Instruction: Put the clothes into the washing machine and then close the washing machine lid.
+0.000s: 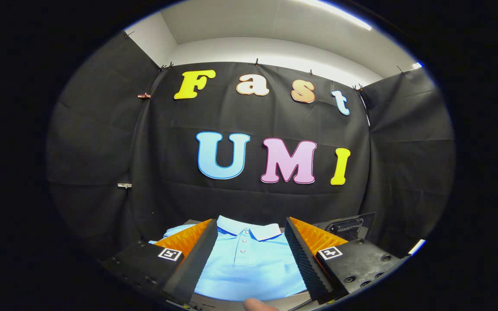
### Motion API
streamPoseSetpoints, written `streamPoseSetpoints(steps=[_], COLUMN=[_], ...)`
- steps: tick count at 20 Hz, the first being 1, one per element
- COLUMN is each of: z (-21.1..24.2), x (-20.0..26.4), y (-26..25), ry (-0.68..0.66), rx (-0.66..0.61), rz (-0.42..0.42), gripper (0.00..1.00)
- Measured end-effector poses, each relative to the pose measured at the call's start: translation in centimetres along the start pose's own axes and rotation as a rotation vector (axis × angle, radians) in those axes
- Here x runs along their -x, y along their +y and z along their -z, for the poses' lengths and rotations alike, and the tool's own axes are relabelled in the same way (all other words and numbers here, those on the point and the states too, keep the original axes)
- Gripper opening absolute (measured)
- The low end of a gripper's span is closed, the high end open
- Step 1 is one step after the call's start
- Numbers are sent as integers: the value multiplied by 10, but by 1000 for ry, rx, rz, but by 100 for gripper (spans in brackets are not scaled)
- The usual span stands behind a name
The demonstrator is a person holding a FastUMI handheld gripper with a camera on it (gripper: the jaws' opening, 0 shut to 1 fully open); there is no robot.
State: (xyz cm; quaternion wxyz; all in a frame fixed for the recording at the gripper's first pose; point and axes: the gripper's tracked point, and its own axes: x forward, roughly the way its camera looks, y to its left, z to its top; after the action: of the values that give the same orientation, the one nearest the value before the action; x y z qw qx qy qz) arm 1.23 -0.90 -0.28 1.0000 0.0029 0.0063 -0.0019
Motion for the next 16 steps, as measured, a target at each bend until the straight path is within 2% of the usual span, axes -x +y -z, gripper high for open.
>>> streamPoseSetpoints(steps=[9,16], z=[5,14], x=[-4,-11], y=[-2,10], ry=[6,36], rx=[15,15], rz=[-12,-63], gripper=[98,98])
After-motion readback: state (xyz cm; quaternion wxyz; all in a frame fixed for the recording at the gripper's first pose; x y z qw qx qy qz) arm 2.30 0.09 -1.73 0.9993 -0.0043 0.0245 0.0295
